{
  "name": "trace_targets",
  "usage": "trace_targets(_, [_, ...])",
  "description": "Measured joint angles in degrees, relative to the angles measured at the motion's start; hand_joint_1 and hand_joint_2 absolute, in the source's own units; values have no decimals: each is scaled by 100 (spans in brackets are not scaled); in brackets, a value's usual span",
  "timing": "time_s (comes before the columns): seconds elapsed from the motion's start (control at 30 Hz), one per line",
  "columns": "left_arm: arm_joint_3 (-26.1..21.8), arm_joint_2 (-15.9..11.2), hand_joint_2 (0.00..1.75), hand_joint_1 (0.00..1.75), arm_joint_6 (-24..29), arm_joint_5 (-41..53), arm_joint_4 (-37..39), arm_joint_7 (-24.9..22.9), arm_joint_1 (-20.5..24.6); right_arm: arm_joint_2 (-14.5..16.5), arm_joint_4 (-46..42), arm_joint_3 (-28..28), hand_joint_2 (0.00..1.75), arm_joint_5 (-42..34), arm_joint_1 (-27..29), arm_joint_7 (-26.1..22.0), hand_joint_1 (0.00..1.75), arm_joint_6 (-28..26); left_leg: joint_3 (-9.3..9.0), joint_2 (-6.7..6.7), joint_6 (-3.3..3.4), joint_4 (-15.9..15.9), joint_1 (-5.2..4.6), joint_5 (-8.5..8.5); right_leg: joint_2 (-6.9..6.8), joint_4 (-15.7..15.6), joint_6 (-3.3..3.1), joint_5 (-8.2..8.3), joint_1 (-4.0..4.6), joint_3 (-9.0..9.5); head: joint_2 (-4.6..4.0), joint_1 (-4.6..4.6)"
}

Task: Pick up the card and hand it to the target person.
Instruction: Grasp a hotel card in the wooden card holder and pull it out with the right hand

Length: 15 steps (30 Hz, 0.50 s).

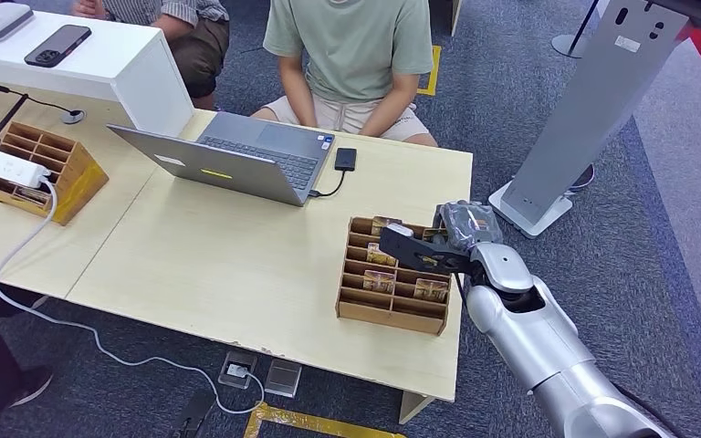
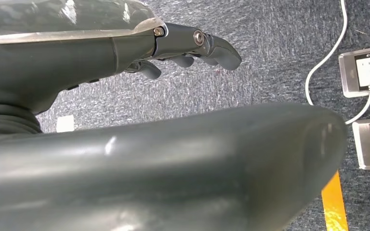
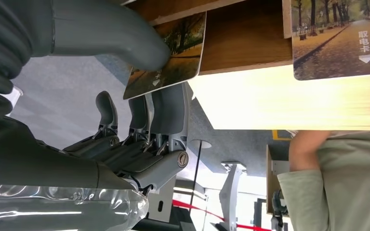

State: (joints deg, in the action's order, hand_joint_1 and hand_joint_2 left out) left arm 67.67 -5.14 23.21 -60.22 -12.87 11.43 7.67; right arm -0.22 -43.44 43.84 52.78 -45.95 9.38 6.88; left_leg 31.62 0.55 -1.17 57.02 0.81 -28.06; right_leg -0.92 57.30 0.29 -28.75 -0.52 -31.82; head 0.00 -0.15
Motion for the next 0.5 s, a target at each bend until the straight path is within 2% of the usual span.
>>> trace_targets(0.33, [0,0,0,0,-14,-1,0,-2,0,1,16,0,175,0,0,0,136,-32,0,0,0,0,0,0,0,0,0,0,0,0,0,0])
trace_targets(0.5, [0,-1,0,0,-3,-2,0,-2,0,1,15,2,175,-5,1,-25,136,-85,0,0,0,0,0,0,0,0,0,0,0,0,0,0])
